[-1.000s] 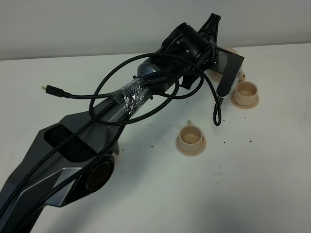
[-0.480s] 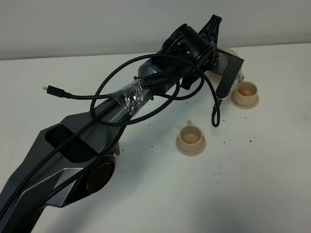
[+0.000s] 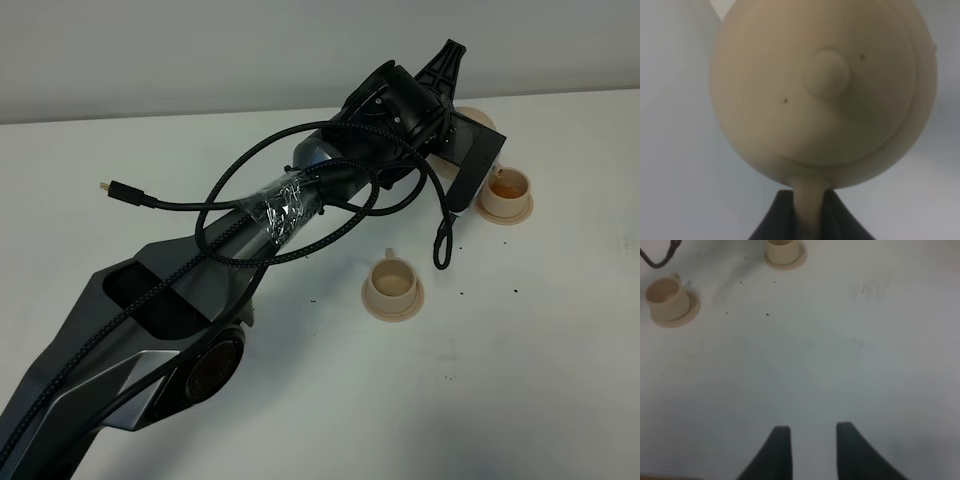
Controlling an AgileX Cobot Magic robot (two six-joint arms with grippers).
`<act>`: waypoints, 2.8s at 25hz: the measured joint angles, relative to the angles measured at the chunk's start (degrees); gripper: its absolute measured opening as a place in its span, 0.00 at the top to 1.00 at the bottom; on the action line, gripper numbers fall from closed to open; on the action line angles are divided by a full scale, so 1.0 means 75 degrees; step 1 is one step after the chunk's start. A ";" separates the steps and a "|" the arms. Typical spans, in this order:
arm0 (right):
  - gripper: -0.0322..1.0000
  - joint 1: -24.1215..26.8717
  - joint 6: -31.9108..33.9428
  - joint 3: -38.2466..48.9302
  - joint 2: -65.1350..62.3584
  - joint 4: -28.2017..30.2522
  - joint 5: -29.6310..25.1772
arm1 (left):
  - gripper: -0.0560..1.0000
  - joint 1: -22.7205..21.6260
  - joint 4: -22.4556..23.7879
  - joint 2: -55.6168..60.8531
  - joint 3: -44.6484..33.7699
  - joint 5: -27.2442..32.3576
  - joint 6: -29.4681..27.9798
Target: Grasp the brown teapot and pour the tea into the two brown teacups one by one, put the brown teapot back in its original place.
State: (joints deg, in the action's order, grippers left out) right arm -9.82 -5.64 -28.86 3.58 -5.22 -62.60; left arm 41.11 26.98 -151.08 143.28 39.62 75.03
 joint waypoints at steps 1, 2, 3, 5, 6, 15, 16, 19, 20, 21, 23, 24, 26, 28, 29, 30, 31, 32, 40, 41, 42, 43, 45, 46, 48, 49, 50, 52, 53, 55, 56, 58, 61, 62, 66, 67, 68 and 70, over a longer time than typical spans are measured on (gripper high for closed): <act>0.74 0.0000 0.0000 0.0000 0.0000 0.0000 0.0000 | 0.83 0.0019 0.0028 -0.0004 0.0000 0.0000 0.0000; 0.74 0.0000 0.0000 0.0000 0.0000 0.0000 0.0000 | 0.83 0.0026 0.0027 -0.0013 0.0000 -0.0003 -0.0007; 0.74 0.0000 0.0000 0.0000 0.0000 0.0000 0.0000 | 0.83 0.0026 0.0027 -0.0013 -0.0006 -0.0026 -0.0015; 0.74 0.0000 0.0000 0.0000 0.0000 0.0000 0.0000 | 0.83 0.0036 0.0051 -0.0013 -0.0006 -0.0098 -0.0021; 0.74 0.0000 0.0000 0.0000 0.0000 0.0000 0.0000 | 0.83 0.0036 0.0055 -0.0013 -0.0006 -0.0118 -0.0021; 0.74 0.0000 0.0000 0.0000 0.0000 0.0000 0.0000 | 0.83 0.0036 0.0097 -0.0013 -0.0006 -0.0135 -0.0021; 0.74 0.0000 0.0000 0.0000 0.0000 0.0000 0.0000 | 0.83 0.0036 0.0118 -0.0013 -0.0006 -0.0143 -0.0021; 0.74 0.0000 0.0000 0.0000 0.0000 0.0000 0.0000 | 0.83 0.0036 0.0208 -0.0013 -0.0006 -0.0149 -0.0030; 0.74 0.0000 0.0000 0.0000 0.0000 0.0000 0.0000 | 0.83 0.0036 0.0214 -0.0013 -0.0006 -0.0149 -0.0030; 0.74 0.0000 0.0000 0.0000 0.0000 0.0000 0.0000 | 0.83 0.0036 0.0214 -0.0013 -0.0006 -0.0149 -0.0030; 0.74 0.0000 0.0000 0.0000 0.0000 0.0000 0.0000 | 0.83 0.0036 0.0228 -0.0013 -0.0006 -0.0165 -0.0030; 0.74 0.0000 0.0000 0.0000 0.0000 0.0000 0.0000 | 0.83 0.0036 0.0239 -0.0013 -0.0006 -0.0174 -0.0030; 0.74 0.0000 0.0000 0.0000 0.0000 0.0000 0.0000 | 0.83 0.0036 0.0248 -0.0013 -0.0006 -0.0197 -0.0030; 0.74 0.0000 0.0000 0.0000 0.0000 0.0000 0.0000 | 0.83 0.0036 0.0248 -0.0013 -0.0006 -0.0231 -0.0030; 0.74 0.0000 0.0000 0.0000 0.0000 0.0000 0.0000 | 0.83 0.0036 0.0248 -0.0013 -0.0006 -0.0238 -0.0030; 0.74 0.0000 0.0000 0.0000 0.0000 0.0000 0.0000 | 0.83 0.0036 0.0248 -0.0013 -0.0006 -0.0267 -0.0030; 0.74 0.0000 0.0000 0.0000 0.0000 0.0000 0.0000 | 0.83 0.0036 0.0248 -0.0013 -0.0006 -0.0283 -0.0030; 0.74 0.0000 0.0000 0.0000 0.0000 0.0000 0.0000 | 0.83 0.0036 0.0248 -0.0013 -0.0006 -0.0283 -0.0030; 0.74 0.0000 0.0000 0.0000 0.0000 0.0000 0.0000 | 0.83 0.0036 0.0257 -0.0013 -0.0006 -0.0283 -0.0030; 0.74 0.0000 0.0000 0.0000 0.0000 0.0000 0.0000 | 0.83 0.0036 0.0257 -0.0013 -0.0006 -0.0289 -0.0030; 0.74 0.0000 0.0000 0.0000 0.0000 0.0000 0.0000 | 0.83 0.0036 0.0260 -0.0013 -0.0006 -0.0298 -0.0030; 0.74 0.0000 0.0000 0.0000 0.0000 0.0000 0.0000 | 0.83 0.0036 0.0266 -0.0013 -0.0006 -0.0316 -0.0030; 0.74 0.0000 0.0000 0.0000 0.0000 0.0000 0.0000 | 0.83 0.0036 0.0266 -0.0013 -0.0006 -0.0332 -0.0030; 0.74 0.0000 0.0000 0.0000 0.0000 0.0000 0.0000 | 0.83 0.0036 0.0266 -0.0013 -0.0006 -0.0332 -0.0023; 0.74 0.0000 0.0000 0.0000 0.0000 0.0000 0.0000 | 0.83 0.0036 0.0266 -0.0013 -0.0006 -0.0338 -0.0023; 0.74 0.0000 0.0000 0.0000 0.0000 0.0000 0.0000 | 0.83 0.0036 0.0274 -0.0013 -0.0006 -0.0338 -0.0023; 0.74 0.0000 0.0000 0.0000 0.0000 0.0000 0.0000 | 0.83 0.0036 0.0280 -0.0013 -0.0006 -0.0347 -0.0016; 0.74 0.0000 0.0000 0.0000 0.0000 0.0000 0.0000 | 0.83 0.0036 0.0295 -0.0013 -0.0006 -0.0373 -0.0010; 0.74 0.0000 0.0000 0.0000 0.0000 0.0000 0.0000 | 0.83 0.0036 0.0303 -0.0013 -0.0006 -0.0394 -0.0007; 0.74 0.0000 0.0000 0.0000 0.0000 0.0000 0.0000 | 0.83 0.0036 0.0353 -0.0013 -0.0006 -0.0411 -0.0001; 0.74 0.0000 0.0000 0.0000 0.0000 0.0000 0.0000 | 0.83 0.0036 0.0388 -0.0013 -0.0006 -0.0438 -0.0001; 0.74 0.0000 0.0000 0.0000 0.0000 0.0000 0.0000 | 0.83 0.0036 0.0408 -0.0013 -0.0006 -0.0504 -0.0001; 0.74 0.0000 0.0000 0.0000 0.0000 0.0000 0.0000 | 0.83 0.0041 0.0414 -0.0013 -0.0006 -0.0564 -0.0001; 0.74 0.0000 0.0000 0.0000 0.0000 0.0000 0.0000 | 0.83 0.0044 0.0414 -0.0013 -0.0006 -0.0573 -0.0001; 0.74 0.0000 0.0000 0.0000 0.0000 0.0000 0.0000 | 0.83 0.0050 0.0414 -0.0013 -0.0006 -0.0623 -0.0001; 0.74 0.0000 0.0000 0.0000 0.0000 0.0000 0.0000 | 0.83 0.0050 0.0414 -0.0013 -0.0006 -0.0629 -0.0001; 0.74 0.0000 0.0000 0.0000 0.0000 0.0000 0.0000 | 0.83 0.0058 0.0414 -0.0013 -0.0006 -0.0629 -0.0001; 0.74 0.0000 0.0000 0.0000 0.0000 0.0000 0.0000 | 0.83 0.0084 0.0431 -0.0013 -0.0006 -0.0629 -0.0001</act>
State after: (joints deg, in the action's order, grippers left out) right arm -9.82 -5.64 -28.86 3.58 -5.22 -62.60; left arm 41.74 30.21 -151.17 143.23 34.90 75.02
